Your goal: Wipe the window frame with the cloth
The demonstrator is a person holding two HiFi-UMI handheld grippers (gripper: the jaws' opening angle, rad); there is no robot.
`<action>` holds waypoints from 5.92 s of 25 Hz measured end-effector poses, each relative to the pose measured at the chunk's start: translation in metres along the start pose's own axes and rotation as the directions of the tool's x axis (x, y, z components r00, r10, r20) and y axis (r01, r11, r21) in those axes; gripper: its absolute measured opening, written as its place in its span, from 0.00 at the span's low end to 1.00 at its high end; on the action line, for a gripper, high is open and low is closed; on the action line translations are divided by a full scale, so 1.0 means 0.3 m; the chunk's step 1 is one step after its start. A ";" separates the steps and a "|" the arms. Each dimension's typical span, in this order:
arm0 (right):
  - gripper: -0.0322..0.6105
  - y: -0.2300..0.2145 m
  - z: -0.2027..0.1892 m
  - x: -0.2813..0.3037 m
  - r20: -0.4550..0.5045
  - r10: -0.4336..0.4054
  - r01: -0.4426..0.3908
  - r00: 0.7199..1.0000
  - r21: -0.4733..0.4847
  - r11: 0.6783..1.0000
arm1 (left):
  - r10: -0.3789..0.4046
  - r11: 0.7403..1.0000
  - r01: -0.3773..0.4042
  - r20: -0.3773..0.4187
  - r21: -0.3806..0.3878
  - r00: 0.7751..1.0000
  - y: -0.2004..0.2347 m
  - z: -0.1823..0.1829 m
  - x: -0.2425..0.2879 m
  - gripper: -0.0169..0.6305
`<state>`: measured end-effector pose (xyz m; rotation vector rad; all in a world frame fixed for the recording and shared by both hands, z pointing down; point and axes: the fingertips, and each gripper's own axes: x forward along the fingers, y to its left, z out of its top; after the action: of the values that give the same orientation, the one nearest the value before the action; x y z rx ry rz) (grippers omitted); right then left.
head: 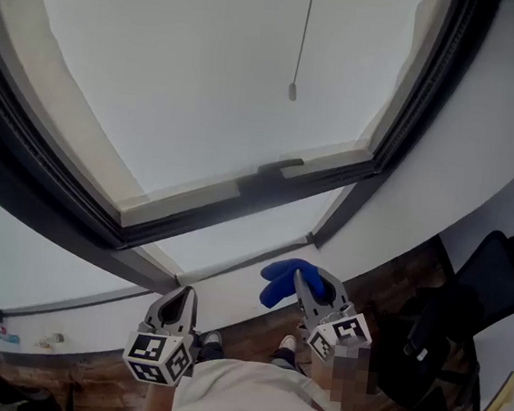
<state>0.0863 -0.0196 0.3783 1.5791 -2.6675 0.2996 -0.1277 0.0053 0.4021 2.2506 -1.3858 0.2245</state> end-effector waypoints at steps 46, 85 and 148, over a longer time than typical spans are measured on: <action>0.13 -0.273 0.012 0.341 -0.228 0.155 -0.198 0.961 -0.180 0.963 | 0.036 0.996 -0.036 -0.006 -0.082 0.999 -0.302 -0.055 0.210 0.03; 0.12 -0.386 -0.174 0.700 -0.384 0.144 -0.342 0.912 -0.521 0.782 | 0.153 0.982 -0.141 0.092 -0.125 0.984 -0.418 0.064 0.362 0.03; 0.13 -0.875 -0.109 0.590 -0.346 -0.013 -0.163 0.938 -0.473 0.866 | 0.090 0.993 -0.081 0.111 -0.087 0.990 -0.618 0.062 0.526 0.03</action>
<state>0.2268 -0.2897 0.4714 1.1450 -2.2900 -0.1078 0.1069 -0.0607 0.3876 2.1688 -1.5246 0.0651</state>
